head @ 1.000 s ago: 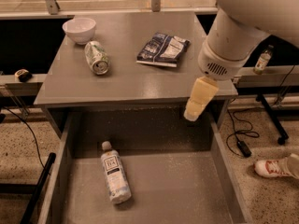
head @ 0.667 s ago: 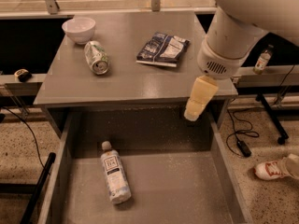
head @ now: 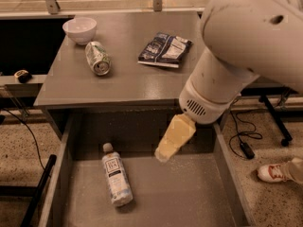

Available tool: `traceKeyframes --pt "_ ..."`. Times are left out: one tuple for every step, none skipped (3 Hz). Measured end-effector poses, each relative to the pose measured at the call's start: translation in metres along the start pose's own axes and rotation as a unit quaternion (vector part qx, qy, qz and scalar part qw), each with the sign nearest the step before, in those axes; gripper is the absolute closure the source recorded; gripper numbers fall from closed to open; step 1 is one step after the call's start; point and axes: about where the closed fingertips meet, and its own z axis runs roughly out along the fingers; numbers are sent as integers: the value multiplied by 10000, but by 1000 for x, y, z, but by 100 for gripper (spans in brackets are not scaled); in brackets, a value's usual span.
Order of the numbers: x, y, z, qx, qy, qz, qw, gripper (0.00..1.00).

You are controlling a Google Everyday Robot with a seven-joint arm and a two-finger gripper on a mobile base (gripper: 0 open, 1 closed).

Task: Pick blue plastic bottle from top drawer and place on counter

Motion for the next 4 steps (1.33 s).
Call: traceKeyframes --pt "4 10 7 -123 63 133 9998 0" --pt "3 9 6 -108 56 116 9999 0" --pt "-8 34 17 38 -113 -19 9999 0" --pt "-22 92 48 191 -366 -409 9983 0"
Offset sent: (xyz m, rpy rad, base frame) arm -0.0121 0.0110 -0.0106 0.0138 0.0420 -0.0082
